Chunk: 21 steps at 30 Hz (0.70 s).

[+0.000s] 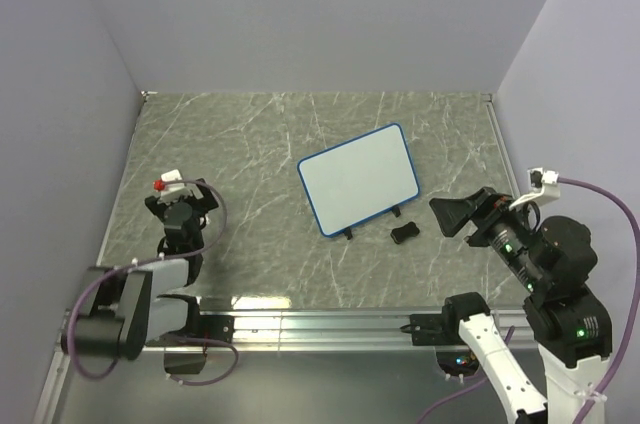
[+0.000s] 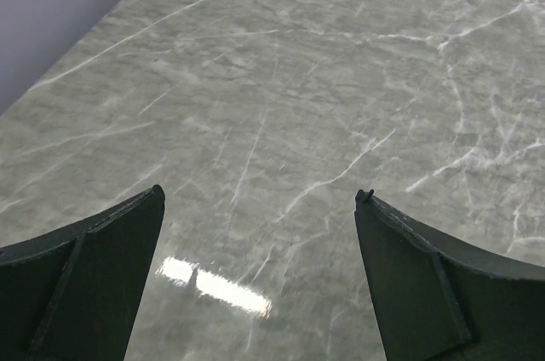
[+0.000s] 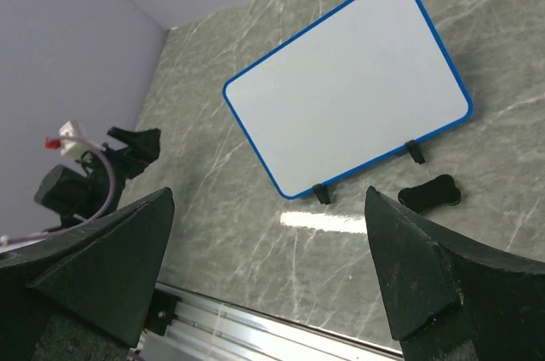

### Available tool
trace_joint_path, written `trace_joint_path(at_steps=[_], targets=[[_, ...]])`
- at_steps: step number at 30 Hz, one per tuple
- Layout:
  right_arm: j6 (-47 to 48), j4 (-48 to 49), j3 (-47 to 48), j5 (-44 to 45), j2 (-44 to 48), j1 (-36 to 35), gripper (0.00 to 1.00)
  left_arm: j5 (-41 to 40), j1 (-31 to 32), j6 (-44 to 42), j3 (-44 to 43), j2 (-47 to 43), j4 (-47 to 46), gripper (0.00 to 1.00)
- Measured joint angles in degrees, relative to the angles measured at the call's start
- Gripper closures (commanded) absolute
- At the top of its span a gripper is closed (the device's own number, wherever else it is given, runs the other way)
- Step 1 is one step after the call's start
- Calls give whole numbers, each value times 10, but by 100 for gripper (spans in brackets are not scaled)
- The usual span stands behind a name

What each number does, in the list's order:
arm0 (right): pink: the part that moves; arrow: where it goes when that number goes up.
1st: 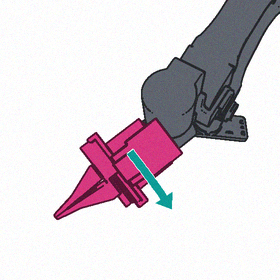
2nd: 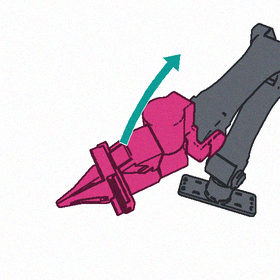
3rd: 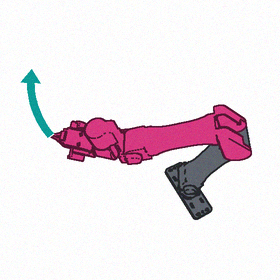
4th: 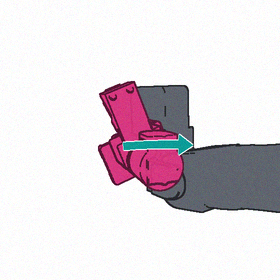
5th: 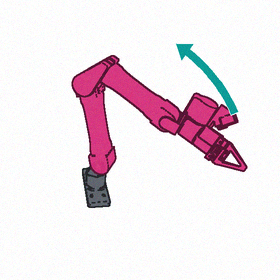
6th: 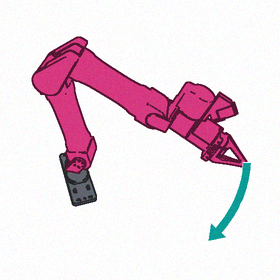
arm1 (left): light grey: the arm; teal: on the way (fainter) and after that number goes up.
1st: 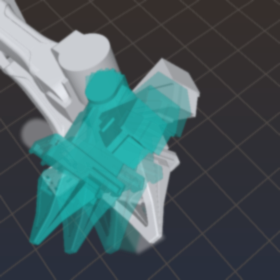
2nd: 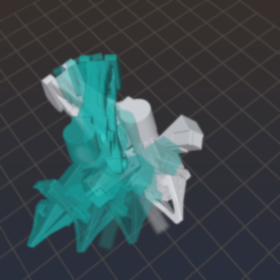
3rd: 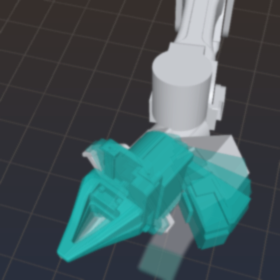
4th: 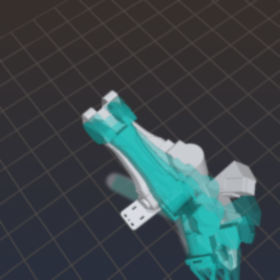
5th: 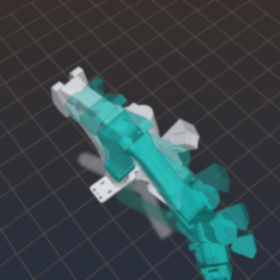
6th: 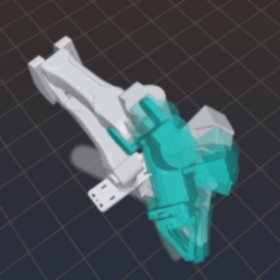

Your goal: Erase the whiteboard

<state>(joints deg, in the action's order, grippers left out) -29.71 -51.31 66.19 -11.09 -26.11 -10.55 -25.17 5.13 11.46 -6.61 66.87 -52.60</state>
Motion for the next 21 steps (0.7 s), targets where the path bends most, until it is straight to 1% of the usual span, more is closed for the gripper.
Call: trace_joint_path(at_steps=[7,9,13,21], targets=[[2,10,13,-16,-72,-2,0,66,-24,-4,-18,144,-150,1],[5,10,13,-16,-87,-2,0,81,-26,-6,-38,171,-141,1],[11,10,14,-14,-97,-2,0,108,-34,-8,-60,176,-150,1],[30,20,10,1,-104,-2,0,123,-37,-9,-61,176,-155,0]])
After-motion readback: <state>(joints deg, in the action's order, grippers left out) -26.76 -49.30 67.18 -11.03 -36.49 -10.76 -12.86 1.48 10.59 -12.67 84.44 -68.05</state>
